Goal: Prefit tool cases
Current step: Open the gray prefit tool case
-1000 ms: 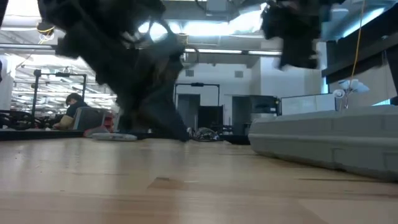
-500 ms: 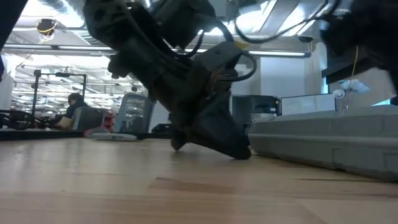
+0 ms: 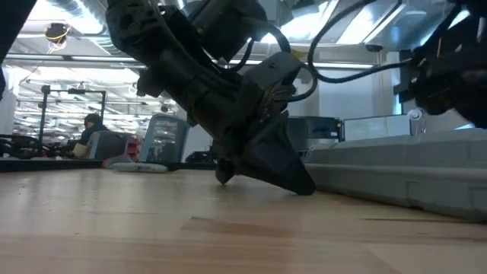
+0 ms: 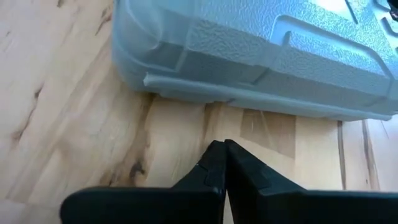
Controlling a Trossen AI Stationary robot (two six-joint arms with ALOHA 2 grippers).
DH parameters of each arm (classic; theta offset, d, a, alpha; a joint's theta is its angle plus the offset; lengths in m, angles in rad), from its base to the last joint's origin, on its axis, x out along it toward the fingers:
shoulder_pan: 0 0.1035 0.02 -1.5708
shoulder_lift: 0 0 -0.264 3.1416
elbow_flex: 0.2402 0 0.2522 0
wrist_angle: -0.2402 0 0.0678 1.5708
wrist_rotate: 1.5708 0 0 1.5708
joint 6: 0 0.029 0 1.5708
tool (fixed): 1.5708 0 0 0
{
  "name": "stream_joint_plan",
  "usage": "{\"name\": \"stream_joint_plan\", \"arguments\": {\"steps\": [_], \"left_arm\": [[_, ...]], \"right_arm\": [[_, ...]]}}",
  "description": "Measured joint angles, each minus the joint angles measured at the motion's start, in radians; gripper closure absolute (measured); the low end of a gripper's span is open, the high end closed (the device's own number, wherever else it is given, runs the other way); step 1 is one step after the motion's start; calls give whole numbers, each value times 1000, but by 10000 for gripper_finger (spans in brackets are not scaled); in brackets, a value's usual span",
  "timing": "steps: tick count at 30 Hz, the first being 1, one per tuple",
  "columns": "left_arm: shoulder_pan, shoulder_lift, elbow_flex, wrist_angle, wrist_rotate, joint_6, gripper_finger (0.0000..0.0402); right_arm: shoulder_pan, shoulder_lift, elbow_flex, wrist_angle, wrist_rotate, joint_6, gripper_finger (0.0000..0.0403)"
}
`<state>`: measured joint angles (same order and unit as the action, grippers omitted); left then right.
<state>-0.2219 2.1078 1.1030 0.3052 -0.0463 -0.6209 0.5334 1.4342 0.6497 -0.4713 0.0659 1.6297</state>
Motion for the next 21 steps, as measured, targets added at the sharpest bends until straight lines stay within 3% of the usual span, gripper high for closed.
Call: {"name": "stream_joint_plan", "arguments": {"steps": [5, 13, 21], "left_arm": [[1, 6, -5, -20, 9, 2, 402], [24, -42, -4, -97, 37, 27, 402], [84, -122, 1, -371, 19, 232, 401]], "right_arm": [[-41, 75, -43, 300, 70, 19, 403], [-88, 86, -35, 315, 119, 14, 403], [-90, -75, -12, 470, 277, -8, 403]]}}
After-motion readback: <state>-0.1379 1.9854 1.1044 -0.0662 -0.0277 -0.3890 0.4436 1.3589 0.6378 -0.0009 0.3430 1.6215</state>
